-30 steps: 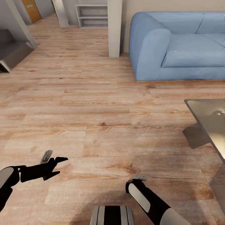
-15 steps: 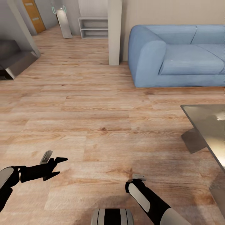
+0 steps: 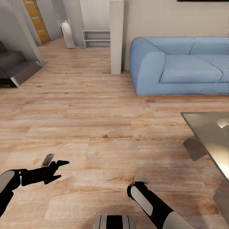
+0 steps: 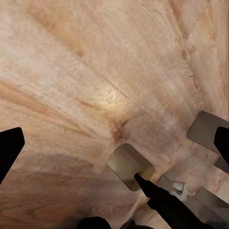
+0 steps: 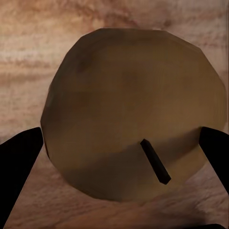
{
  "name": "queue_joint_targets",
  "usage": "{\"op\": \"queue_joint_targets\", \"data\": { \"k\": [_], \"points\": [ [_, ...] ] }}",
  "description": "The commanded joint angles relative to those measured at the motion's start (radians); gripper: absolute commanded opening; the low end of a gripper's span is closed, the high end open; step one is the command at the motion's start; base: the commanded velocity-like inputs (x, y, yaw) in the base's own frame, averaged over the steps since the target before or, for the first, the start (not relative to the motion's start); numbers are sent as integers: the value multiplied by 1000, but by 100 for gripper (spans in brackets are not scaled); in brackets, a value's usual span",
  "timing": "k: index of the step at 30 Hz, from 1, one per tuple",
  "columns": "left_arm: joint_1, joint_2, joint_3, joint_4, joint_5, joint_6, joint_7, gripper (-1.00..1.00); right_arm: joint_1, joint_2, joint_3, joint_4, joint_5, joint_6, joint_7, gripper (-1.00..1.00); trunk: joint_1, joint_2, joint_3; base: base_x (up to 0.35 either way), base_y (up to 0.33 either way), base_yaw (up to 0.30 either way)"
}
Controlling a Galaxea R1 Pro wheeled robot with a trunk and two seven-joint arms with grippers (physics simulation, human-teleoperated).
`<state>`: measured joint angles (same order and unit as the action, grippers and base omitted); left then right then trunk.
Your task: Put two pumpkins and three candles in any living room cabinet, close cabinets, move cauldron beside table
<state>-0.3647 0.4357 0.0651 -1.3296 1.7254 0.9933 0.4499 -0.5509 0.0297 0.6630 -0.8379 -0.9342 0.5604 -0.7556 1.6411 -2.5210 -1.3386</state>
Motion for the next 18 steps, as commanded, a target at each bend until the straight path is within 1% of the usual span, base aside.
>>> {"op": "queue_joint_targets", "data": {
  "k": [1, 4, 9, 12, 18],
  "points": [
    [0, 0, 1, -1, 10, 2, 11, 100, 0, -1, 3, -1, -7, 3, -8, -100, -1, 0, 3, 0, 0, 72],
    [0, 0, 1, 0, 8, 1, 13, 100, -1, -1, 3, -2, -7, 7, -8, -100, -2, 1, 15, 0, 0, 178],
    [0, 0, 1, 0, 7, 0, 13, 100, -1, -1, 1, -3, -8, 34, -10, -100, -4, 2, 34, -17, 0, 252],
    [0, -1, 1, 0, 7, -1, 13, 100, -1, -1, 1, -3, -7, 39, -11, -100, -6, 3, 46, -198, 39, 271],
    [0, 0, 1, 0, 7, -1, 13, 100, -1, -1, 1, -3, -8, 45, -15, -100, -8, 4, 67, -291, 82, 271]
  ]
}}
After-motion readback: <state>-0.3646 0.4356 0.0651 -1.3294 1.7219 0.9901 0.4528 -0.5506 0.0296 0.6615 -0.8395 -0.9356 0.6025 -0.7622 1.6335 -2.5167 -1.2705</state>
